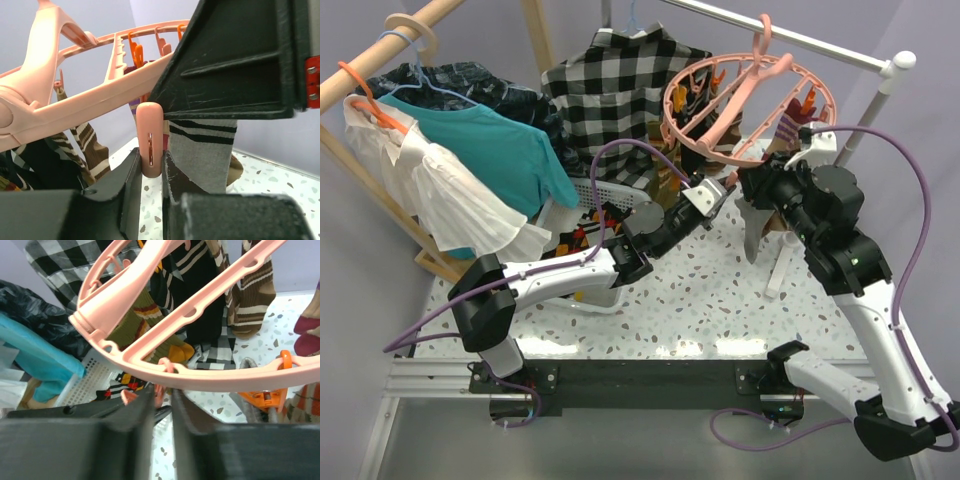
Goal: Clip the socks to the hanger
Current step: Open the clamp at the hanger.
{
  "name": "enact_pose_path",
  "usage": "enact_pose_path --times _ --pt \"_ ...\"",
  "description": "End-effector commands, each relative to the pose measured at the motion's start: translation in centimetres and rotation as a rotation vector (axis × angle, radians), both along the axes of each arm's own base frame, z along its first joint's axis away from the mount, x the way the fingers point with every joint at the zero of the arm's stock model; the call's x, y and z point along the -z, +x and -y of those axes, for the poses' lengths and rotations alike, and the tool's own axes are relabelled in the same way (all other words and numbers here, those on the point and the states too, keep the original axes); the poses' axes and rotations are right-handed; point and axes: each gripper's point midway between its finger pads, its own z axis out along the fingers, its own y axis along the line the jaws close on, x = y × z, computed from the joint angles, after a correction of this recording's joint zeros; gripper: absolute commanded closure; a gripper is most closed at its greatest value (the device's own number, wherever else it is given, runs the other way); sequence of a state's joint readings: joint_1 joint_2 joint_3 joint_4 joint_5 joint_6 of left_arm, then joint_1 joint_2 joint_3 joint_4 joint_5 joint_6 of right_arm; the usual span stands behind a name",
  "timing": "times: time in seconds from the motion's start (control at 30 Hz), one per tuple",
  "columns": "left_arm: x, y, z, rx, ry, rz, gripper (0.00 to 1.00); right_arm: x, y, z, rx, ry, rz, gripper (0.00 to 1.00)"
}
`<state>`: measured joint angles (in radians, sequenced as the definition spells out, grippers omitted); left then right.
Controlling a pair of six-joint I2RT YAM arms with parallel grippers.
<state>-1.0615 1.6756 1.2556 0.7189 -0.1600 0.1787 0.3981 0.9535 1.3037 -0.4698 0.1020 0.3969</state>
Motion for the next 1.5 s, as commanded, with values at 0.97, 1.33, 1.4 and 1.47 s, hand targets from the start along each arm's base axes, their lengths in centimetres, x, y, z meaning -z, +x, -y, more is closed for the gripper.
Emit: enact_pose_path --times 0.97,1.33,1.4,1.47 --pt "-2.9 -0.5 -1.5 0.04 -0.088 -0.018 0.96 -2.6 0.3 -2.6 -0.149 0.002 0.132 0.36" --pt "-2.5 -1.0 -1.1 0.095 -0.097 -0.065 0.87 -2.6 0.4 -2.5 -0.144 -0.002 0.148 0.73" --pt "-2.6 -1.1 -1.3 0.095 -0.1 -0.071 0.78 -2.6 0.3 -2.5 -0.149 -0.002 0.15 0.81" --pt "-2.5 -1.0 -1.6 0.09 -0.104 -0.078 0.69 -2.4 0.3 -2.5 -0.149 -0.002 0.145 0.87"
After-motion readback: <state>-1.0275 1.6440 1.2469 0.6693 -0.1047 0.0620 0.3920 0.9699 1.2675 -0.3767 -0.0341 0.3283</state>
